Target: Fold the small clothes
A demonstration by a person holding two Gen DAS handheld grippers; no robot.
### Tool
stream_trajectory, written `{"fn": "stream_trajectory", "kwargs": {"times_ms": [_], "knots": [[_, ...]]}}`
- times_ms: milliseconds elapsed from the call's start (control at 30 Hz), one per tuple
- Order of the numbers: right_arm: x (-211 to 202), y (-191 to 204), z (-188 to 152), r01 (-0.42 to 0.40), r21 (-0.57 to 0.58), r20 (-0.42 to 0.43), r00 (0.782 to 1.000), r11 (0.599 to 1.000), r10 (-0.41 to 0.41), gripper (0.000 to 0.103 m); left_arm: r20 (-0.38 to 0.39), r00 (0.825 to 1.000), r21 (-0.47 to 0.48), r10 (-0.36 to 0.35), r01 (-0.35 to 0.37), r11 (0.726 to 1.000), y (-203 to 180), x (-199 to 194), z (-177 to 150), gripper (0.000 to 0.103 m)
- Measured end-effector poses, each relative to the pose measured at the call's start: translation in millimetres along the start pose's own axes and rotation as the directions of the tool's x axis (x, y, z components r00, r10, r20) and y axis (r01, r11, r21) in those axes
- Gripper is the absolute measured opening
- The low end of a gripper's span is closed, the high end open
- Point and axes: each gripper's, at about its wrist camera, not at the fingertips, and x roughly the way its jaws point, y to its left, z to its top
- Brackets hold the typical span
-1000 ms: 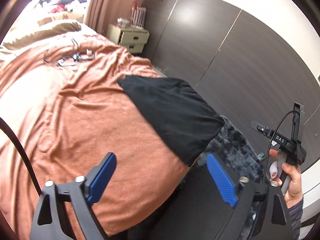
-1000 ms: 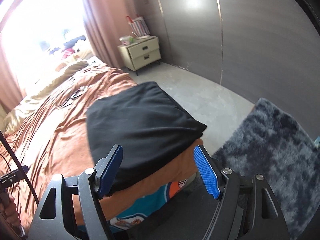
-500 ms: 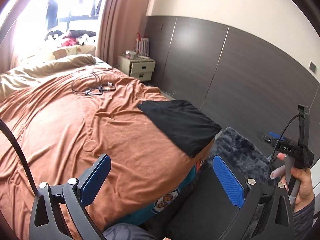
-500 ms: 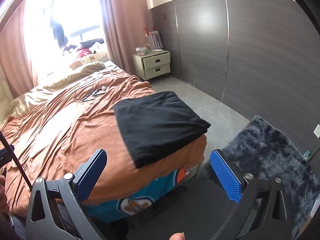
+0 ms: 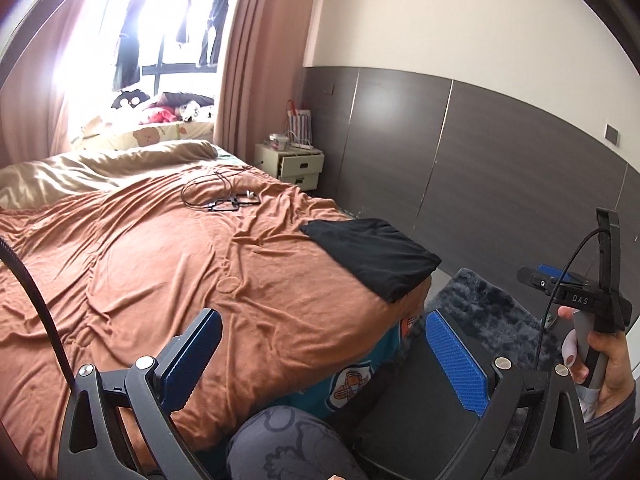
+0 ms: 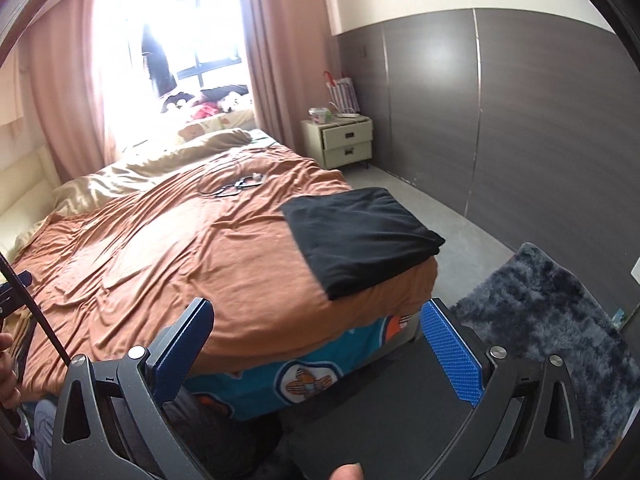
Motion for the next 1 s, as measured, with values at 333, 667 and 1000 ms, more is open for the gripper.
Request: {"fn": "stream_trajectory", "kwargs": {"times_ms": [333, 667, 1000], "knots": [[-44.1, 32.0, -29.1, -0.061, -0.057, 0.026, 0.998, 0.996, 0.063, 0.103, 0.085, 0.994, -0.006, 0.076, -0.076, 0.997, 16.2, -76.3, -32.4, 0.102], [-69.7, 47.1, -56.3, -0.129, -0.066, 0.055, 0.990, 0.990, 0.132, 0.103, 0.130, 0.976, -0.053, 0.173, -0.167, 0.984, 32.1, -133.9, -59.0, 0.102], [-78.4, 69.4, -83.1, -0.159, -0.097, 0.058, 0.985, 0.982, 0.165, 0.103, 0.161, 0.967, -0.115, 0.197, -0.180, 0.977, 36.6, -174.5, -96.8, 0.102]]}}
